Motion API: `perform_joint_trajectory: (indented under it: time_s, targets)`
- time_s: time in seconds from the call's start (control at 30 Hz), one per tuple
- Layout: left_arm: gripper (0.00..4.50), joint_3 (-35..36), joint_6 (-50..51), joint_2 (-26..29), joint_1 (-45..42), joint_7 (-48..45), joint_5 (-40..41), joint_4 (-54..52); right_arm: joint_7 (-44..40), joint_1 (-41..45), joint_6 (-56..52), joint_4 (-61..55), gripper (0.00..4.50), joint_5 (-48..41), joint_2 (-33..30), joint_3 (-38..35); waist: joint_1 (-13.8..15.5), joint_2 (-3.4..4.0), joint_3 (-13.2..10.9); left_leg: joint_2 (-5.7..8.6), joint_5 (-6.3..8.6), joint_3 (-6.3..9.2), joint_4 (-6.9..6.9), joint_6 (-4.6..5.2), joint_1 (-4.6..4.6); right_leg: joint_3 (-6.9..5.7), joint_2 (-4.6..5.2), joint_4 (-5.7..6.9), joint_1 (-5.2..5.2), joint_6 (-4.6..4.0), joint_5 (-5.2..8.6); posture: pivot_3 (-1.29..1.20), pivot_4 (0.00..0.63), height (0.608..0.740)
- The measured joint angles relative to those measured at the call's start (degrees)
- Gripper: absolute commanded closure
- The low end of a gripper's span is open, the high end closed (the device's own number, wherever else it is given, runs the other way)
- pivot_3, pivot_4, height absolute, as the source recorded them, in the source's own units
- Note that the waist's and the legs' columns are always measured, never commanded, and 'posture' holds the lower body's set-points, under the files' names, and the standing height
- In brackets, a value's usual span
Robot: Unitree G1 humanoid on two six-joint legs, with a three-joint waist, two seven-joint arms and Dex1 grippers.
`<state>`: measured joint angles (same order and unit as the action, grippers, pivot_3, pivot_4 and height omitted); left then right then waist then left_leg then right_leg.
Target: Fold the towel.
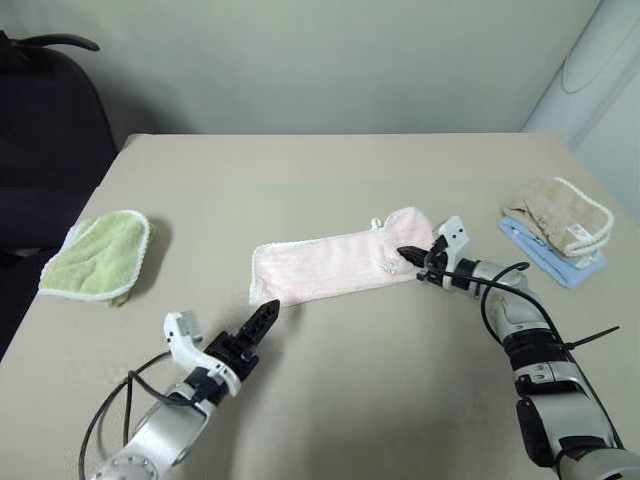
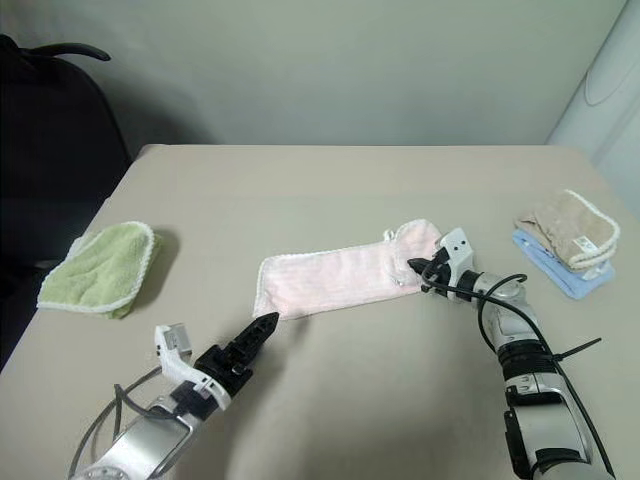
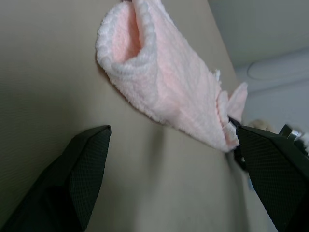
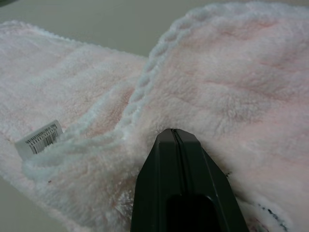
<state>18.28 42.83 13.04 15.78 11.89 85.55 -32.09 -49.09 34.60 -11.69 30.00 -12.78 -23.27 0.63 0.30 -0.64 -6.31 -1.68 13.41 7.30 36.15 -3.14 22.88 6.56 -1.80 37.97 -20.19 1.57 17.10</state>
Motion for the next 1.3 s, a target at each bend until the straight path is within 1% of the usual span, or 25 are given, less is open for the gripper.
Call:
perform_joint_trajectory:
  time_s: [0.1,0.17,0.27,0.53,0.57,0.6,0.63,0.8,0.93,0.97,1.17,1.23,1.3]
  targets:
    - [0.00,-1.01,-1.04,-1.57,-4.68,4.15,1.82,3.66,0.00,-0.01,-0.03,-0.21,4.47,-0.01,0.16,-0.07,0.54,0.24,0.04,0.04,0.05,0.04,0.03,0.09,-0.20,-0.03,0.01,0.00,0.26,0.00,0.00,0.00,0.150,0.740]
    - [0.00,-1.28,-1.74,-2.75,-7.64,5.84,2.16,6.36,0.02,-0.05,-0.03,-0.38,4.47,-0.01,0.40,-0.09,0.93,0.32,0.01,0.05,0.18,0.07,0.02,0.33,-0.53,-0.04,0.01,-0.01,0.56,0.00,0.00,0.00,0.150,0.740]
    - [0.00,-1.39,-2.22,-3.07,-11.87,7.30,2.11,10.28,0.07,-0.15,-0.12,-1.30,4.47,-0.06,0.68,-0.09,1.21,0.37,-0.01,0.07,0.24,0.09,-0.03,0.43,-0.97,-0.07,-0.02,-0.02,0.97,-0.09,0.05,0.00,0.150,0.740]
    - [0.00,-1.19,-3.10,-3.16,-17.05,7.46,1.70,15.81,0.57,-1.08,-0.39,-2.98,4.47,-0.51,0.57,-0.81,1.33,0.50,0.07,0.21,0.21,0.10,-0.06,0.37,-1.03,-0.12,-0.08,-0.02,1.08,-0.13,0.09,0.00,0.150,0.740]
    - [0.36,-1.17,-3.11,-3.16,-17.40,7.41,1.61,16.24,0.72,-1.34,-0.48,-3.26,4.50,-0.54,0.55,-0.97,1.34,0.51,0.07,0.23,0.21,0.11,-0.06,0.36,-1.03,-0.12,-0.08,-0.02,1.10,-0.12,0.09,0.00,0.150,0.740]
    - [0.57,-1.14,-3.13,-3.16,-17.71,7.41,1.29,16.77,0.79,-1.46,-0.63,-3.46,4.50,-0.57,0.55,-1.07,1.34,0.53,0.07,0.26,0.21,0.11,-0.06,0.36,-1.03,-0.11,-0.08,-0.02,1.09,-0.12,0.09,0.00,0.150,0.740]
    - [0.90,-1.13,-3.19,-3.16,-18.09,7.41,0.61,17.44,0.83,-1.63,-0.87,-3.83,4.50,-0.62,0.52,-1.24,1.34,0.53,0.07,0.27,0.20,0.11,-0.07,0.35,-1.03,-0.11,-0.08,-0.02,1.09,-0.11,0.10,0.00,0.150,0.740]
    - [2.78,-0.90,-3.90,-3.25,-18.40,7.42,-0.92,19.03,0.85,-2.06,-2.25,-6.08,4.50,-1.36,0.30,-2.29,1.18,0.53,0.05,0.29,0.16,0.04,-0.13,0.24,-1.01,-0.05,-0.10,-0.06,1.01,-0.11,0.19,0.00,0.150,0.740]
    - [4.25,-0.50,-4.11,-3.66,-17.95,7.34,-1.41,18.32,0.85,-2.42,-3.16,-7.79,4.50,-2.37,-0.01,-3.51,0.95,0.53,0.03,0.30,0.17,0.00,-0.14,0.06,-1.00,0.01,-0.12,-0.07,0.98,-0.11,0.30,0.00,0.150,0.740]
    - [4.49,-0.46,-4.16,-3.82,-17.82,7.26,-1.40,17.83,0.85,-2.45,-3.35,-8.08,4.50,-2.79,-0.03,-3.89,0.91,0.54,0.02,0.29,0.18,0.00,-0.16,0.06,-1.01,0.02,-0.12,-0.07,0.98,-0.11,0.31,0.00,0.150,0.740]
    - [4.49,1.01,-5.44,-3.71,-15.64,5.41,-1.54,15.53,0.85,-2.69,-4.61,-9.78,4.50,-4.43,-0.58,-5.16,0.23,0.48,-0.06,0.22,0.26,-0.02,-0.18,0.03,-1.01,0.06,-0.21,-0.07,0.93,-0.13,0.42,0.00,0.150,0.740]
    - [4.49,2.31,-6.17,-1.64,-14.51,3.64,-2.53,14.69,0.96,-2.74,-5.00,-10.08,4.50,-5.12,-1.24,-6.46,-0.07,0.34,-0.24,0.06,0.27,-0.05,-0.16,-0.08,-0.88,0.12,-0.43,-0.06,0.80,-0.16,0.42,0.00,0.150,0.740]
    - [4.49,5.09,-6.82,1.23,-13.02,1.35,-3.43,13.51,1.33,-2.91,-5.29,-10.10,4.50,-5.53,-2.43,-7.86,-0.11,0.14,-0.41,-0.06,0.32,0.01,-0.11,-0.18,-0.83,0.24,-0.84,-0.06,0.77,-0.19,0.39,0.00,0.150,0.740]
